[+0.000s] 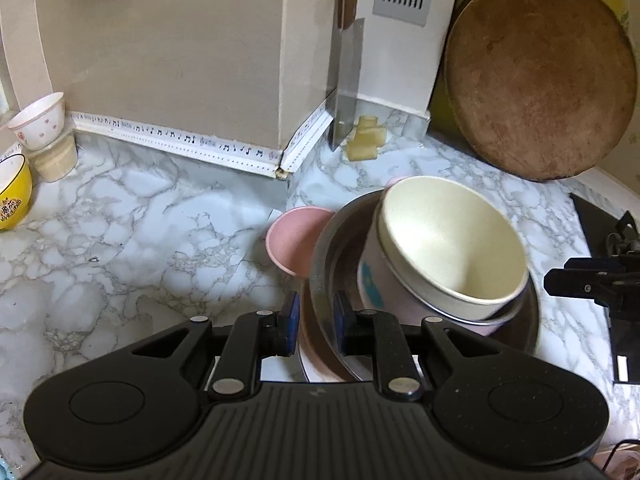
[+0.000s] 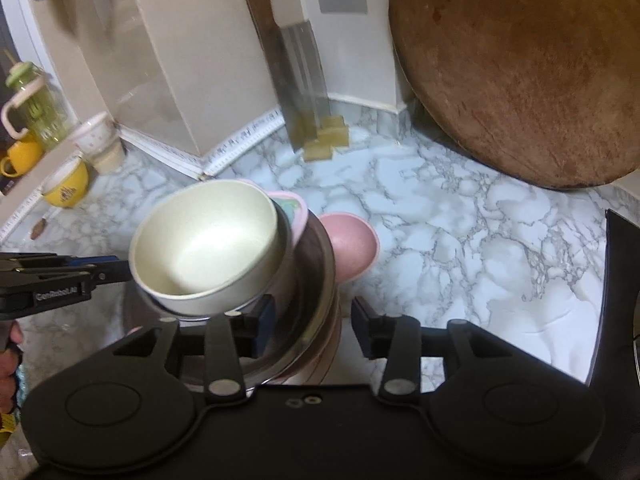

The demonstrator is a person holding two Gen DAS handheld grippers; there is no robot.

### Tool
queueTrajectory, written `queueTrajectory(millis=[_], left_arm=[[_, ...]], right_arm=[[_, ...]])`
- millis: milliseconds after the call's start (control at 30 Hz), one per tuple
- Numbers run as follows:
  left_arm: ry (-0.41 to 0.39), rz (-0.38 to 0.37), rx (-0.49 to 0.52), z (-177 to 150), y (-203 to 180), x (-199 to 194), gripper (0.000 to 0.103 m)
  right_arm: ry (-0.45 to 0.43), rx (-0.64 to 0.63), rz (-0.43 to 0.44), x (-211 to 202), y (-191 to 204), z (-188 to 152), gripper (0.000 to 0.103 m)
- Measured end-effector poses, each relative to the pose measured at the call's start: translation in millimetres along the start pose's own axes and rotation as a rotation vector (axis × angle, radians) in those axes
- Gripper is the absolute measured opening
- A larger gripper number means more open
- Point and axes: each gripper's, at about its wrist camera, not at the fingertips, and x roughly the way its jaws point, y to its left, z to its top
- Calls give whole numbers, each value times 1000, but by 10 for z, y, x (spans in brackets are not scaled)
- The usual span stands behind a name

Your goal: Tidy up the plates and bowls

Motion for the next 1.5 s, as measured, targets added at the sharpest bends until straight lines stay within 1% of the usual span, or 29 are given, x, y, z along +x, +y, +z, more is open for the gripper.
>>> queueTrajectory(millis=[33,67,100,133,167,233,400,433,467,500,633,700,733,767,800,900,967,1100,1133,1167,1200,1300,1400,1500], left_arm=[[-2,-6,0,-9,-9,-40,20],[-7,-11,-2,-19,-17,-80,29],[-15,-16,-3,-33,-27,-132,35],[-26,-19,-3,-49,-40,-184,49],[-44,-21,2,-68,-58,-246,59],[-71,-23,17,-101,-108,-354,61],[-102,-26,49,-190,-252,-596,61],[-111,-23,53,-216,-284,-646,62],[-121,-20,58,-247,-312,-696,66],[-132,-20,60,-288,-335,-747,67],[-163,-25,80,-414,-455,-933,68],[-180,-32,87,-462,-514,-1017,68],[-186,-40,88,-485,-539,-1052,72],[-191,-50,89,-509,-561,-1084,80],[-196,-61,90,-535,-580,-1112,81],[-199,-69,80,-589,-612,-1158,82],[-211,-66,60,-625,-615,-1191,91],[-237,-92,26,-683,-606,-1257,92],[-243,-94,20,-697,-607,-1273,96],[-252,-84,13,-713,-611,-1288,103],[-263,-69,7,-724,-613,-1299,103],[-269,-83,0,-752,-616,-1339,103],[-273,-74,5,-775,-634,-1375,103],[-279,-72,-2,-804,-628,-1405,103]], right_arm=[[-11,2,11,-49,8,-8,47],[-24,0,20,-104,21,-19,48],[-36,-5,25,-157,34,-30,50],[-48,-8,29,-204,45,-41,51],[-60,-11,38,-258,59,-54,53],[-81,-12,53,-352,83,-78,56],[-150,-28,68,-583,173,-172,67],[-164,-36,69,-621,197,-199,69],[-180,-45,68,-658,223,-229,74],[-193,-53,64,-691,249,-260,78],[-232,-55,70,-802,325,-406,84],[-253,-53,59,-859,357,-488,91],[-265,-51,55,-883,365,-524,94],[-279,-48,49,-910,374,-559,100],[-295,-50,42,-942,387,-592,103],[-324,-58,22,-1022,407,-669,103],[-333,-57,8,-1066,404,-715,103],[-344,-30,-5,-1142,360,-799,103],[-346,-20,-10,-1161,347,-823,103],[-348,-10,-12,-1185,336,-851,103],[-350,-1,-11,-1206,328,-875,103],[-349,22,-14,-1256,321,-946,103],[-357,25,-31,-1303,343,-1006,103],[-357,42,-31,-1337,352,-1050,103]])
